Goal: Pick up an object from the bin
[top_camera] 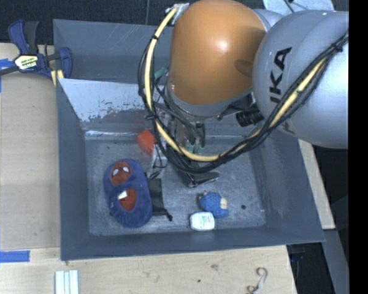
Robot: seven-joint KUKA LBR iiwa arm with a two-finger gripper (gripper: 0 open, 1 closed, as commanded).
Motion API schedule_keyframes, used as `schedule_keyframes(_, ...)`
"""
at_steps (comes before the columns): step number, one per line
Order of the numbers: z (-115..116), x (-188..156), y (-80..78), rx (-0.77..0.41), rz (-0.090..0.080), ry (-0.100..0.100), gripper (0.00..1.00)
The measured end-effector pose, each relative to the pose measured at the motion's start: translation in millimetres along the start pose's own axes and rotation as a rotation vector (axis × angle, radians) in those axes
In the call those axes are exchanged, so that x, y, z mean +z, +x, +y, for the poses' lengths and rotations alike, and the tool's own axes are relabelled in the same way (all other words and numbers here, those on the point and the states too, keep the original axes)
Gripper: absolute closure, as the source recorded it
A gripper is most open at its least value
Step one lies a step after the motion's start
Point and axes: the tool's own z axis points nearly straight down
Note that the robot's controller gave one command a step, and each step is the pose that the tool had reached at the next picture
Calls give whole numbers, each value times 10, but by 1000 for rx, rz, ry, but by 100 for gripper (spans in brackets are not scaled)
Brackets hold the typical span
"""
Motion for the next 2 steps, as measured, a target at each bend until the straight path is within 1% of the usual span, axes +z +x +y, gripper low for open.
schedule_keyframes(1,160,1290,231,-262,7,1,0)
schedule_keyframes(2,-227,2333,-282,-477,-1,-3,0)
